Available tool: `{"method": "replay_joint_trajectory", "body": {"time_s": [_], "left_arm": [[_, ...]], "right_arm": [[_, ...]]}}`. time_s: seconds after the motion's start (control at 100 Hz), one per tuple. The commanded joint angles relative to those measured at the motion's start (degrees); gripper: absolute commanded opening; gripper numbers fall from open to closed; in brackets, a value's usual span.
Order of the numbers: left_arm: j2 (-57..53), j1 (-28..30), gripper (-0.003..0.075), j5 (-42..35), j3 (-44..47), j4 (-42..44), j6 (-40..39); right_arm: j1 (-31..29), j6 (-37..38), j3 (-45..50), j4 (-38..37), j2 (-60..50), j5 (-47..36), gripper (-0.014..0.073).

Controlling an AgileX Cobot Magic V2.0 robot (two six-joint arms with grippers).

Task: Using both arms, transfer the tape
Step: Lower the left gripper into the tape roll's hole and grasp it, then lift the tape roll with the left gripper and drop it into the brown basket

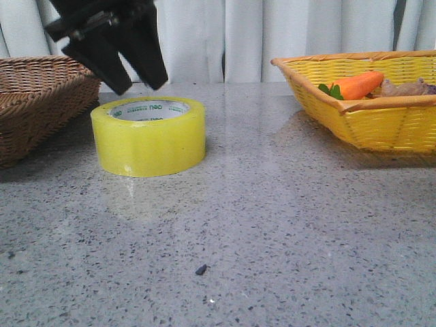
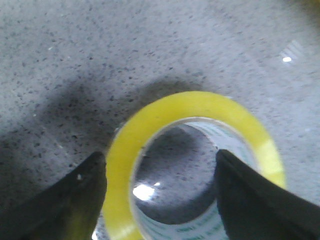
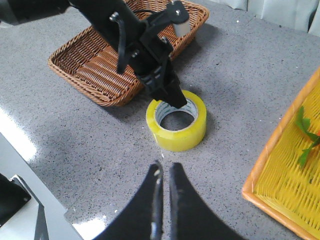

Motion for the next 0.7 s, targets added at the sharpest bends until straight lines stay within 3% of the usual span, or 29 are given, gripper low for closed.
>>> {"method": "replay_joint_trajectory", "body": {"time_s": [0.0, 0.49, 0.56, 0.63, 0.68, 0.69], "left_arm": [[-1.41, -0.52, 0.0415, -2.42, -1.87, 0.45, 0.03], [4.52, -0.52, 0.0398, -4.80, -1.87, 3.16, 0.03], [5.04, -0.52, 0.0318, -4.46, -1.87, 3.16, 0.03], [5.03, -0.52, 0.0143, -4.35, -1.87, 3.05, 0.03], [4.76, -0.52, -0.0026, -4.08, -2.17, 2.82, 0.03], [4.58, -0.52, -0.0018, -4.08, -2.34, 2.84, 0.17]], "right_arm": [[-0.02, 0.09, -1.15, 0.40, -0.55, -4.50, -0.0059], [-0.02, 0.09, -1.15, 0.40, -0.55, -4.27, -0.0059], [-0.02, 0.09, -1.15, 0.40, -0.55, -4.27, -0.0059], [-0.02, 0.09, -1.15, 0.40, -0.55, -4.16, -0.0059], [-0.02, 0.09, -1.15, 0.40, -0.55, -4.17, -0.0059], [-0.02, 0.09, -1.15, 0.40, -0.55, -4.17, -0.0059]]}}
